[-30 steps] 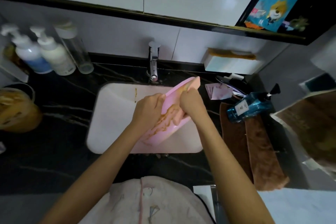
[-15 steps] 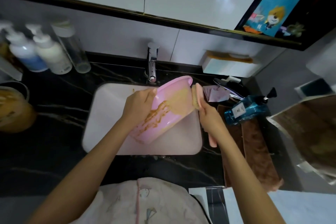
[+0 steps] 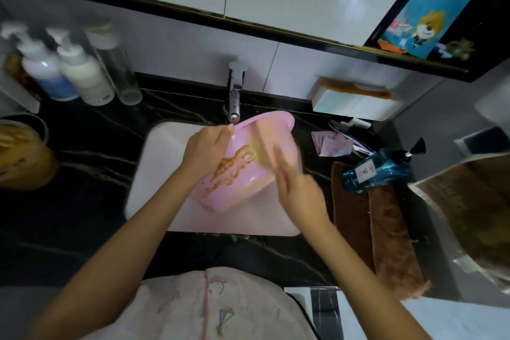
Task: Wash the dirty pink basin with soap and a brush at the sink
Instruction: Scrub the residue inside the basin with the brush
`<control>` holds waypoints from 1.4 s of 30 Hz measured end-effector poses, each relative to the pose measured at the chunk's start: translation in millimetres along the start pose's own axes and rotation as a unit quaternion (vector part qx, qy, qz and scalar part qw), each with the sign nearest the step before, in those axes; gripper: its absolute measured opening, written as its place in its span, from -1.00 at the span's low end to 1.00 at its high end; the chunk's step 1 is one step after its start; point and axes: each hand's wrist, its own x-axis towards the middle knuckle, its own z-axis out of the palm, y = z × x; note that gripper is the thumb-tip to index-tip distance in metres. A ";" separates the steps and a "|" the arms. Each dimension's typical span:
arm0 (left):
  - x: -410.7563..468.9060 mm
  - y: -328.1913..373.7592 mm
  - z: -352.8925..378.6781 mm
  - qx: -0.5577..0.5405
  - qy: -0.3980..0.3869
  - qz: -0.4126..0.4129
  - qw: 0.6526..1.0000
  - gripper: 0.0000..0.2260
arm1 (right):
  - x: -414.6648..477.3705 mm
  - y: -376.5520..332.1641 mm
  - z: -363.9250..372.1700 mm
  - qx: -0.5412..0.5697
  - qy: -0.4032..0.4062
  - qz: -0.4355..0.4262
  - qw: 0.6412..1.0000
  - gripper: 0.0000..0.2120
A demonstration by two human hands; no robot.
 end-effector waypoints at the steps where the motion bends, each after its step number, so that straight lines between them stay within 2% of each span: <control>1: 2.1 -0.7 -1.9 0.002 0.000 -0.002 1.000 -0.62 | -15.1 -2.2 4.9 -0.029 -0.011 -0.058 0.998 -0.53; 3: 3.5 -1.5 -1.8 0.000 -0.010 0.005 1.000 -0.62 | -24.3 8.6 1.3 -0.089 0.001 -0.115 0.989 -0.51; 5: 3.0 1.9 1.7 0.001 -0.012 0.012 1.000 -0.61 | -3.4 20.3 -1.1 -0.085 0.038 -0.052 0.994 -0.52; 7: 4.6 5.1 3.3 0.008 -0.007 0.007 1.000 -0.60 | 13.3 18.0 1.9 -0.038 0.015 0.029 0.999 -0.51; 8: 6.0 4.0 2.2 0.010 -0.002 -0.001 1.000 -0.60 | 12.0 13.2 5.2 -0.035 0.016 0.024 0.999 -0.50; 10: 8.9 -0.7 -4.8 0.008 0.001 -0.019 1.000 -0.59 | -5.5 13.7 9.7 -0.062 0.020 -0.068 0.996 -0.50; 12: 11.8 -4.4 -10.3 0.001 0.000 -0.021 1.000 -0.59 | -22.3 34.5 3.8 -0.082 0.004 -0.118 0.990 -0.48; 13: 13.2 -3.8 -10.9 0.003 -0.001 -0.017 1.000 -0.59 | -19.3 43.5 0.4 -0.083 0.011 -0.105 0.991 -0.48; 16: 16.1 4.4 -4.8 0.018 -0.009 -0.008 1.000 -0.59 | 14.0 36.1 5.1 -0.004 0.049 0.007 0.999 -0.50; 19: 18.2 1.6 -3.9 0.022 -0.004 -0.016 1.000 -0.57 | -0.4 2.7 34.6 0.014 0.061 -0.077 0.995 -0.48; 21: 21.7 -3.8 -7.2 0.020 -0.005 -0.019 1.000 -0.57 | -26.9 15.6 41.2 -0.008 0.044 -0.104 0.994 -0.47; 23: 21.3 -5.9 -8.1 0.016 -0.004 -0.014 1.000 -0.58 | -28.8 39.4 34.3 -0.016 0.082 -0.042 0.996 -0.48; 25: 20.9 -3.8 -6.5 0.018 -0.006 -0.010 1.000 -0.58 | -6.8 41.6 30.2 0.044 0.114 0.069 0.990 -0.52; 26: 21.3 -3.0 -6.4 0.018 -0.006 -0.011 1.000 -0.57 | -0.5 32.1 33.3 0.078 0.109 0.085 0.987 -0.52; 29: 25.5 -8.6 -9.9 0.017 -0.002 -0.021 1.000 -0.55 | -17.7 0.3 57.0 0.083 0.105 -0.020 0.991 -0.48; 31: 29.3 -10.8 -11.2 0.018 -0.002 -0.017 1.000 -0.55 | -33.4 14.8 63.4 0.056 0.093 -0.048 0.993 -0.47; 33: 29.5 -9.7 -10.1 0.020 0.001 -0.012 1.000 -0.56 | -23.5 33.4 60.7 0.058 0.127 0.027 0.990 -0.50; 35: 30.6 -7.5 -8.9 0.027 0.003 -0.012 1.000 -0.57 | -2.3 30.1 56.0 0.145 0.161 0.141 0.966 -0.55; 36: 32.1 -6.5 -8.7 0.033 0.003 -0.013 0.999 -0.57 | 0.6 20.0 56.5 0.175 0.165 0.161 0.957 -0.55; 38: 34.5 -5.2 -9.8 0.039 0.000 -0.023 0.999 -0.57 | -10.6 -3.7 67.1 0.169 0.156 0.109 0.967 -0.54; 40: 36.1 -2.6 -9.5 0.048 -0.004 -0.028 0.998 -0.58 | -30.4 -13.5 77.4 0.102 0.115 -0.008 0.988 -0.50; 42: 35.1 -1.1 -7.3 0.052 -0.006 -0.027 0.998 -0.60 | -34.7 -7.0 79.8 0.040 0.069 -0.072 0.994 -0.48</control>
